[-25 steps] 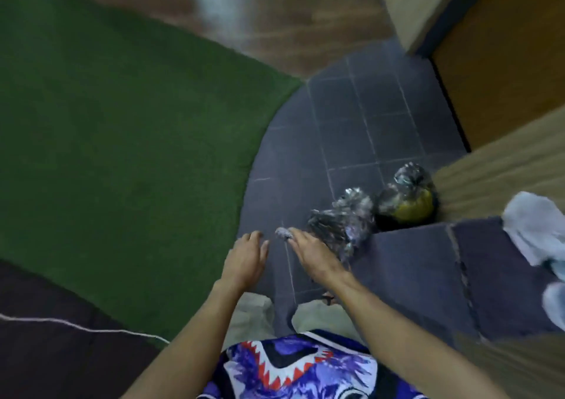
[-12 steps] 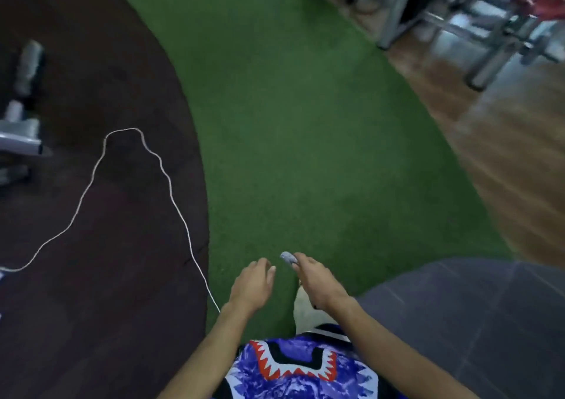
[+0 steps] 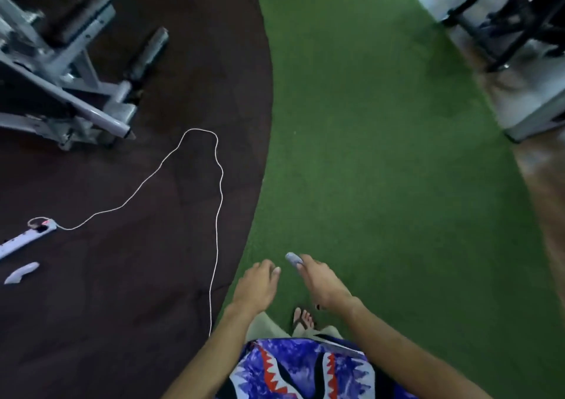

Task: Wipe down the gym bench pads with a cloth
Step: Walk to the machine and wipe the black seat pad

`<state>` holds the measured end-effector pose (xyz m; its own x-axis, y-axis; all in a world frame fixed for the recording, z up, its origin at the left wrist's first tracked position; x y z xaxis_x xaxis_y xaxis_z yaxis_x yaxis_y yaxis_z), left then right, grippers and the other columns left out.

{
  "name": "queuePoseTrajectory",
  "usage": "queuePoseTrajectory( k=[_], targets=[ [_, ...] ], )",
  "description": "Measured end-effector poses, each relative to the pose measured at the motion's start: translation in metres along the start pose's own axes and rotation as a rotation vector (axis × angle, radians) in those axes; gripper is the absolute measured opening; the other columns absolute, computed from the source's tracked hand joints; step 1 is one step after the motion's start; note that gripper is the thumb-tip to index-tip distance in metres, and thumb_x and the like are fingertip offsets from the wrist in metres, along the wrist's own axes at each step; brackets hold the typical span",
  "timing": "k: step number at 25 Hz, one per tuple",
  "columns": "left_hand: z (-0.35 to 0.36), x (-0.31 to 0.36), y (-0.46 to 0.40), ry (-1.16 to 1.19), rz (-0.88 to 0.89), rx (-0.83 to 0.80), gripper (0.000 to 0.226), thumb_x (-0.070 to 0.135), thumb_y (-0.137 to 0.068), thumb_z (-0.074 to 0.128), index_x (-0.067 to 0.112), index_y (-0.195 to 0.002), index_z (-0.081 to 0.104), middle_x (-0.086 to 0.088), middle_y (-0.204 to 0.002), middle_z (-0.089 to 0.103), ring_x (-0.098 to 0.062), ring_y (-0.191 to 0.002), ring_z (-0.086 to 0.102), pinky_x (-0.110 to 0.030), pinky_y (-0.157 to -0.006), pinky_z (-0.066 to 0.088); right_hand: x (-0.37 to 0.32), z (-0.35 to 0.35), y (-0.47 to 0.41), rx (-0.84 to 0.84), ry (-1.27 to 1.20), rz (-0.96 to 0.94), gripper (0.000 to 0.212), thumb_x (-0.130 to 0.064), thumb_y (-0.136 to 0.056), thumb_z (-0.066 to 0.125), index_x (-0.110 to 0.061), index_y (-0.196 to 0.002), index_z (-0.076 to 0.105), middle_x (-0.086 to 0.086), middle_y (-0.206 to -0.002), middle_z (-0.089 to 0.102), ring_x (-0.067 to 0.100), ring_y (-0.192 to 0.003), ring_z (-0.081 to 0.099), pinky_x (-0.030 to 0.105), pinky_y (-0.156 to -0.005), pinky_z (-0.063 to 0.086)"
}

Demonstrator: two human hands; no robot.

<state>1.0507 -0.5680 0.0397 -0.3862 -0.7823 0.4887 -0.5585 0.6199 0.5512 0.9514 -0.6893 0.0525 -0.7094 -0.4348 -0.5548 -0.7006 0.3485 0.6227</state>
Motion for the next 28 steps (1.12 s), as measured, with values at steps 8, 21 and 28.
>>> queuePoseTrajectory(
  k=[8, 21, 28],
  targets=[
    [-0.123, 0.024, -0.198, 0.069, -0.041, -0.010, 0.035, 0.038, -0.101, 0.038, 0.012, -0.111, 0.059, -0.010, -0.122, 0.061, -0.032, -0.110, 0.059, -0.045, -0.094, 0.048, -0.066, -0.113, -0.204, -0.082, 0.121, -0.012, 0.024, -0.028, -0.106, 0.038, -0.013, -0.121, 0.047, 0.020, -0.113, 0.067, 0.038, -0.092, 0.066, 0.048, -0.079, 0.053],
    [-0.443, 0.028, -0.554, 0.210, -0.145, -0.002, 0.037, 0.040, -0.101, 0.041, 0.010, -0.106, 0.062, -0.008, -0.106, 0.069, -0.027, -0.104, 0.063, -0.039, -0.090, 0.048, -0.292, -0.357, -0.563, 0.015, 0.087, -0.054, 0.032, -0.033, -0.107, 0.030, -0.008, -0.119, 0.045, 0.017, -0.104, 0.063, 0.024, -0.075, 0.051, 0.040, -0.064, 0.041],
    [-0.603, 0.035, -0.761, 0.347, -0.277, 0.048, 0.032, 0.038, -0.101, 0.042, 0.011, -0.097, 0.060, -0.007, -0.096, 0.067, -0.027, -0.101, 0.063, -0.036, -0.087, 0.047, -0.394, -0.488, -0.780, -0.043, 0.098, -0.127, 0.034, -0.035, -0.106, 0.032, -0.009, -0.116, 0.051, 0.013, -0.107, 0.070, 0.030, -0.085, 0.065, 0.035, -0.067, 0.042]
  ],
)
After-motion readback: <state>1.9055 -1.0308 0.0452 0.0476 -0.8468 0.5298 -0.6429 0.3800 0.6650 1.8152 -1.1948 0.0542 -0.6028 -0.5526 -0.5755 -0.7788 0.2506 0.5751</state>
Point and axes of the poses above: each hand's wrist, its own y-axis away from the middle knuckle, its own z-axis out of the palm, x = y × z, the point moved 6 cm from there along -y, towards the middle knuckle
